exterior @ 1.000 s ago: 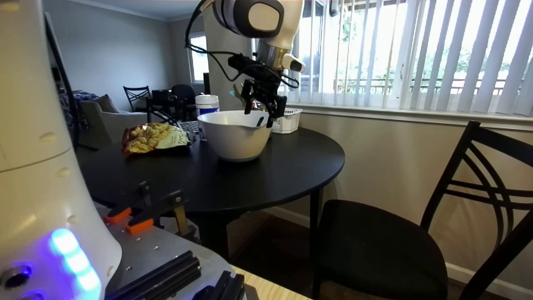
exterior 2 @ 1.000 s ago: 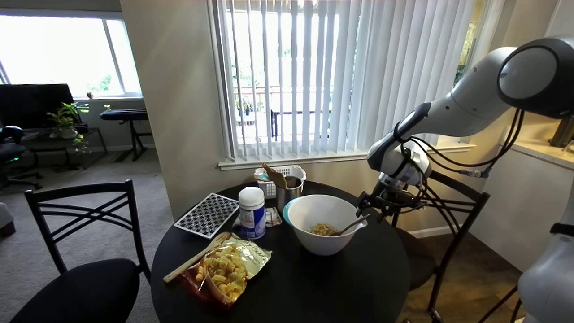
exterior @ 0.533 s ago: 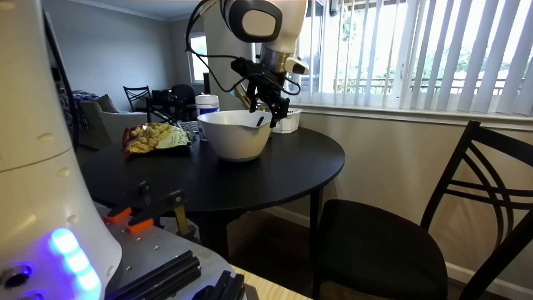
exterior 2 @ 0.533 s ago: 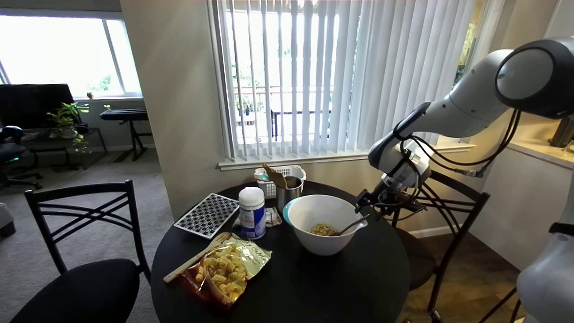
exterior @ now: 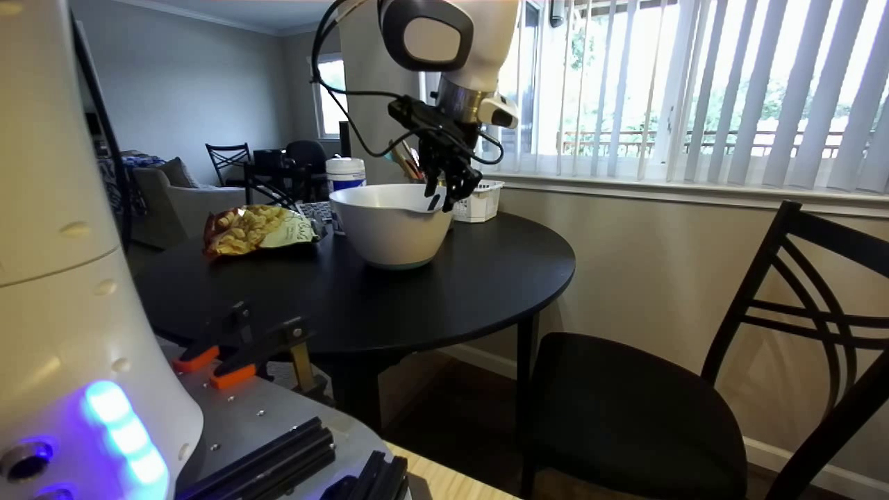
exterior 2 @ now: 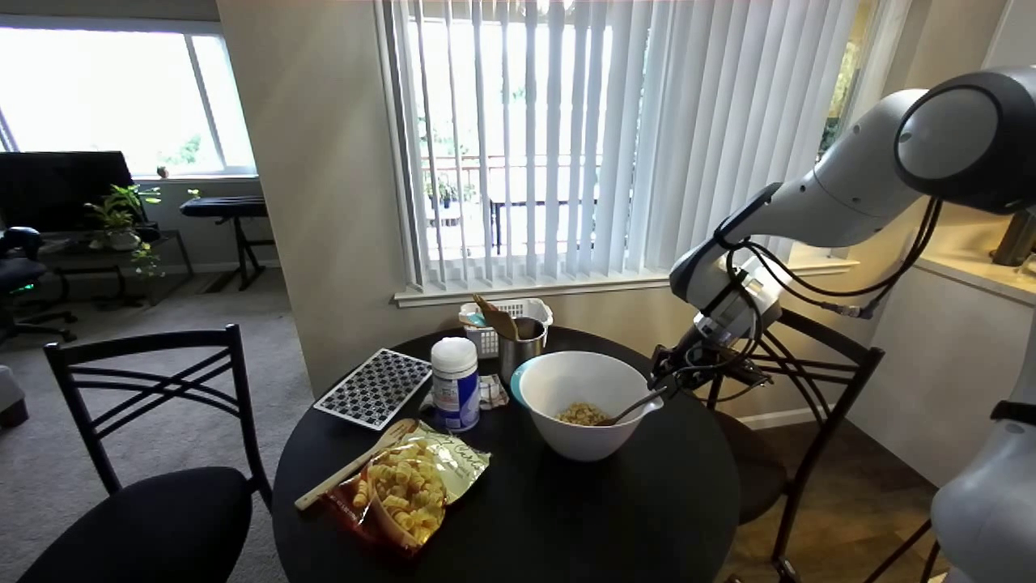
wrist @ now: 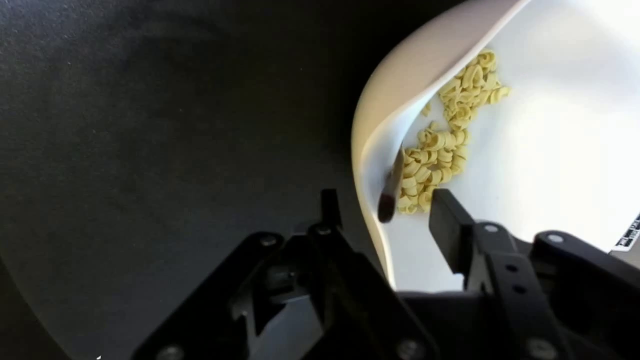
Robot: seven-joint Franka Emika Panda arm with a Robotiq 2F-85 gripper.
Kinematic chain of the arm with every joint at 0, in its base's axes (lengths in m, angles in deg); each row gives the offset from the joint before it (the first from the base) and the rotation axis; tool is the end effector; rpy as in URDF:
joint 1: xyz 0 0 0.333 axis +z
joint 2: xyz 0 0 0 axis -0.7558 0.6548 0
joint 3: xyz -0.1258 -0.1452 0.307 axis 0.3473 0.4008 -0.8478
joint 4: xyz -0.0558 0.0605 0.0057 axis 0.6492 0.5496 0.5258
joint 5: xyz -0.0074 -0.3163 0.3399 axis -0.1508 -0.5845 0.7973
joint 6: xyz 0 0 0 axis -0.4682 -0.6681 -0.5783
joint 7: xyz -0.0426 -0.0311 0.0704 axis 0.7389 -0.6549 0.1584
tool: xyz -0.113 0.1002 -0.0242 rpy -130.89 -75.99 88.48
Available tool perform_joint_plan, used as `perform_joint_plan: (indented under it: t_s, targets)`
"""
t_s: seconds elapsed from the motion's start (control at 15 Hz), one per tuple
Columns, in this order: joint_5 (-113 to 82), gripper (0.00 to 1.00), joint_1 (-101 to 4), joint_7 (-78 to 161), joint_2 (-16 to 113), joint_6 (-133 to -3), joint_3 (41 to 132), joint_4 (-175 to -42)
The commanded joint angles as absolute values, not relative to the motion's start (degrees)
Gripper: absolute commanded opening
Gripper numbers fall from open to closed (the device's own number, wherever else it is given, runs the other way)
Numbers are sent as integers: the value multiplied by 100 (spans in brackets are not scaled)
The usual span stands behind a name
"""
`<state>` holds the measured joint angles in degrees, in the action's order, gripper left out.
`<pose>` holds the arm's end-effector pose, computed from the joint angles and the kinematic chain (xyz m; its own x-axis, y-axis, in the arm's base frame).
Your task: Use the spoon to stir the contents in the bowl
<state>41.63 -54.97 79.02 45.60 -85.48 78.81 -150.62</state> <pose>0.5692 -0.0255 0.1711 0.9360 -0.3330 0.1143 -0.2523 -0.8608 -0.4420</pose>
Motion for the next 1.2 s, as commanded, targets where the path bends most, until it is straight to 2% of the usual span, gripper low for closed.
perform_joint_plan:
  t_s: [0.0,0.13,0.33,0.47,0.87,1.13]
  targets:
    - [4007,22,-5606,7759,4558,-8039,8057,-15020]
    - [3999,9,-5678,7776,4536,-7720,8198,-14984]
    - [4021,2,-5719,7777,4564,-7414,8338,-14912]
    - [4024,5,-5722,7775,4573,-7264,8390,-14861]
    - [3976,5,-5691,7787,4548,-7037,8426,-14806]
    - [2945,5,-5418,7206,4063,-7226,8466,-14821]
